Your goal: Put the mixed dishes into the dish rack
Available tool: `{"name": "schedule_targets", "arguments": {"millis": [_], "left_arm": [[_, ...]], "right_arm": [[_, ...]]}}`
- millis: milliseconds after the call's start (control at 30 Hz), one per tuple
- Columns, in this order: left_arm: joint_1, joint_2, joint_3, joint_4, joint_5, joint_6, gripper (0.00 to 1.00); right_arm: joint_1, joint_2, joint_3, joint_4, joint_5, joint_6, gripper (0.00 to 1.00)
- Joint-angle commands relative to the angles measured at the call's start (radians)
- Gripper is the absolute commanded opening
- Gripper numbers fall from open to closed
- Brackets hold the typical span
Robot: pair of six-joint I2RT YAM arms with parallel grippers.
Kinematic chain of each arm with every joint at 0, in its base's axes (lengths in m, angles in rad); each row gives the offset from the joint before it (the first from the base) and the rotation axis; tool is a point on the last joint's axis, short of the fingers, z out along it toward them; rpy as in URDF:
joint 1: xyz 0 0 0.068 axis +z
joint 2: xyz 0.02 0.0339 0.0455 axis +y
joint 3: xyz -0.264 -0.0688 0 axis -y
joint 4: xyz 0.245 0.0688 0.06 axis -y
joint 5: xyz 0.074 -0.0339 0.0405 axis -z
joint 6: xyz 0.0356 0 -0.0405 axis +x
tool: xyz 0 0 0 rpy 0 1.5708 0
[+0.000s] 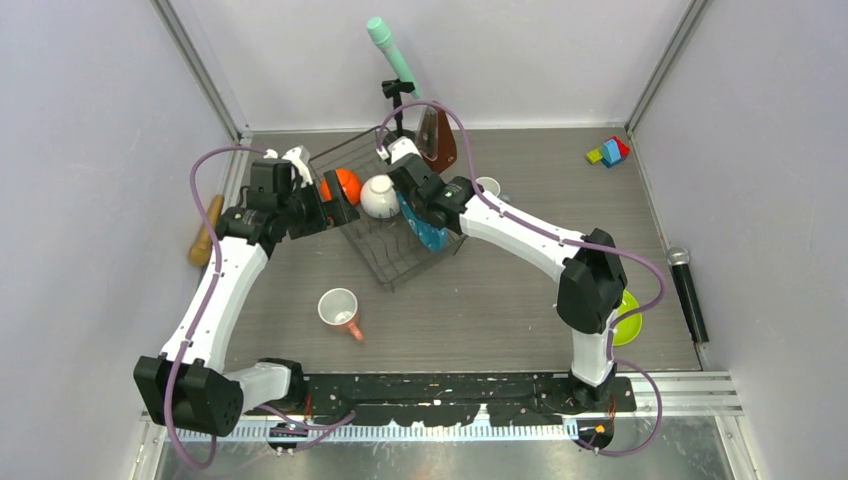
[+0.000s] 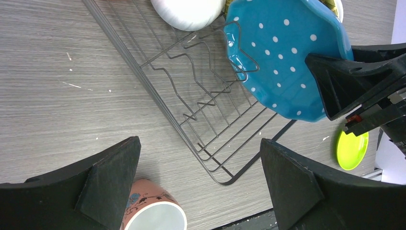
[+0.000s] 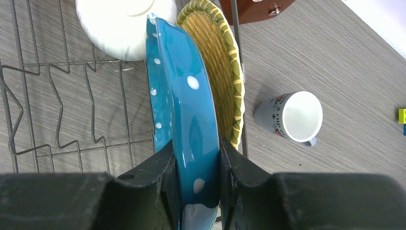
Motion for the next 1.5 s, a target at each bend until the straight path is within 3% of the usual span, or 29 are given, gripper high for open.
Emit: {"name": "schedule_targets", "arguments": {"millis": [0,33,67,133,267,733,933,1100,1233,1267,1333,1467], "left_arm": [[0.005,-0.001,0.008,0.017,-0.012,0.002,1.00],[0.004,0.000,0.010,0.015,-0.011,0.002,1.00],[0.004,0.000,0.015,0.012,-0.012,0.002,1.00],[0.004,0.001,0.020,0.004,-0.015,0.007,1.00],[0.005,0.001,0.020,0.002,-0.024,0.012,1.00],[0.004,0.023,0.017,0.006,0.001,0.002,1.00],[0.004,0.019,0.006,0.014,0.028,0.001,0.99],[0.003,0.011,0.002,0.029,0.057,0.007,0.98],[0.000,0.007,-0.011,0.053,0.100,-0.006,0.97],[-0.006,0.004,-0.017,0.060,0.104,-0.012,0.97],[-0.027,-0.007,-0.033,0.076,0.105,-0.026,0.96],[-0.091,-0.033,-0.057,0.087,0.086,-0.037,0.96]], "right_arm": [[-0.013,-0.037,0.034,0.081,-0.073,0.115,0.26],[-0.014,-0.032,0.046,0.069,-0.075,0.106,0.34],[-0.014,-0.023,0.073,0.063,-0.076,0.104,0.50],[-0.014,-0.013,0.107,0.049,-0.080,0.098,0.68],[-0.014,-0.009,0.152,0.019,-0.090,0.096,0.80],[-0.027,-0.122,0.161,-0.059,-0.163,0.136,0.83],[-0.110,-0.313,0.011,-0.068,-0.260,0.224,0.83],[-0.186,-0.495,-0.197,-0.114,-0.250,0.322,0.82],[-0.304,-0.624,-0.350,-0.223,-0.147,0.453,0.83],[-0.327,-0.661,-0.398,-0.243,-0.089,0.484,0.92],[-0.385,-0.724,-0.477,-0.292,-0.009,0.569,0.99],[-0.479,-0.791,-0.579,-0.421,0.112,0.747,1.00]]}}
